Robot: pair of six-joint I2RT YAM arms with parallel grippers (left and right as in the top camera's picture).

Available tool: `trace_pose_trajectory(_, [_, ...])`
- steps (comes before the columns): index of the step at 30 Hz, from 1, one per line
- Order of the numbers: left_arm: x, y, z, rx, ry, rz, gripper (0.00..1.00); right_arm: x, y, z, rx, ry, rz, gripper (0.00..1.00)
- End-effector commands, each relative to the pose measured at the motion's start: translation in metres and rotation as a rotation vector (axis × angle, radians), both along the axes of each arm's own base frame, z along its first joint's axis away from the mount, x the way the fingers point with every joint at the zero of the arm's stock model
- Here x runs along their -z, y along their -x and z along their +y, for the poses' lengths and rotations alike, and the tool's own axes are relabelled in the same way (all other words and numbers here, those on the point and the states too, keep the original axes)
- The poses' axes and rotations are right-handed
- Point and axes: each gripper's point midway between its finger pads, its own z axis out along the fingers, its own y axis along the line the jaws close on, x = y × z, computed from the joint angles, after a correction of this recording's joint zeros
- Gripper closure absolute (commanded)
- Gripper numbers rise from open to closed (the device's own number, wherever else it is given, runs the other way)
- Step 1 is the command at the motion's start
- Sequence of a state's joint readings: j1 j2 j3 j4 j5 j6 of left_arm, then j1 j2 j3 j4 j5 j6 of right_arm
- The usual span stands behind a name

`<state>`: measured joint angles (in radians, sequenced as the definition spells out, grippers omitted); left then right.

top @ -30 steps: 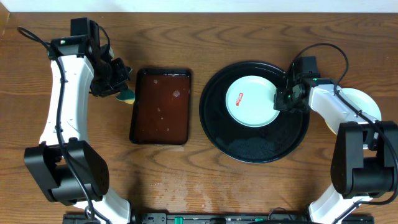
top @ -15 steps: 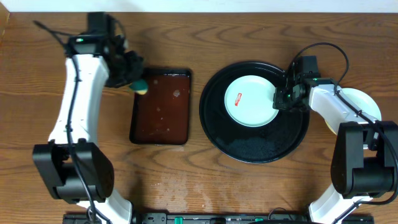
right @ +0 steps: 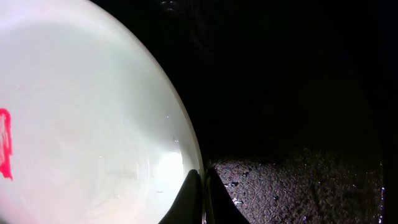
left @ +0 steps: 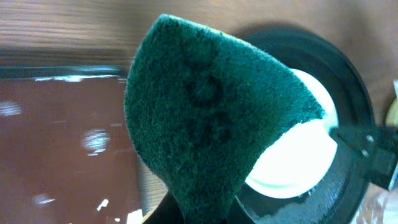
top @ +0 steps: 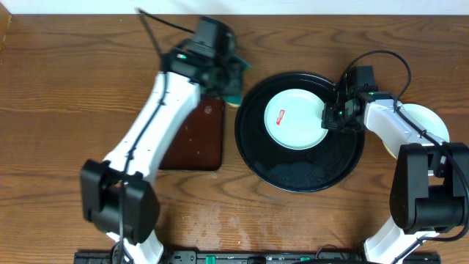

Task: Clean dirty plates on tray and stack at the side
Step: 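Carry the sponge with the left gripper onto the red-labeled plate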

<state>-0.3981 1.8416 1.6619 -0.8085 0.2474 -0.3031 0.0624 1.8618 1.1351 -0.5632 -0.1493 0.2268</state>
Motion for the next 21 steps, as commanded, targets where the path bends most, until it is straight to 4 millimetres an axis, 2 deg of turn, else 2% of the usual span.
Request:
trace_pose_trajectory(1, [0.024,0.012,-0.027,0.022,-0.016,0.057,0.93,0.005,0.004,0.004,-0.012,-0.01,0.018,0.99])
trace_pose_trajectory(4, [0.033,0.023,-0.046,0.052,-0.015,0.088,0.92,0.005,0.004,0.004,-0.012,-0.01,0.018,0.99])
trace_pose_trajectory(5, [0.034,0.027,-0.059,0.079,-0.017,0.089,0.92,0.005,0.004,0.004,-0.012,-0.01,0.018,0.99])
trace_pose_trajectory(11, [0.03,0.037,-0.096,0.155,-0.003,0.044,0.93,0.005,0.004,0.004,-0.012,-0.01,0.018,0.99])
trace_pose_trajectory(15, [0.039,0.035,-0.104,0.152,-0.092,-0.018,0.92,0.005,0.004,0.004,-0.012,-0.01,0.018,0.99])
trace_pose_trajectory(21, [0.065,0.042,-0.124,0.195,-0.148,-0.028,0.92,0.006,0.005,0.004,-0.012,-0.009,0.024,0.99])
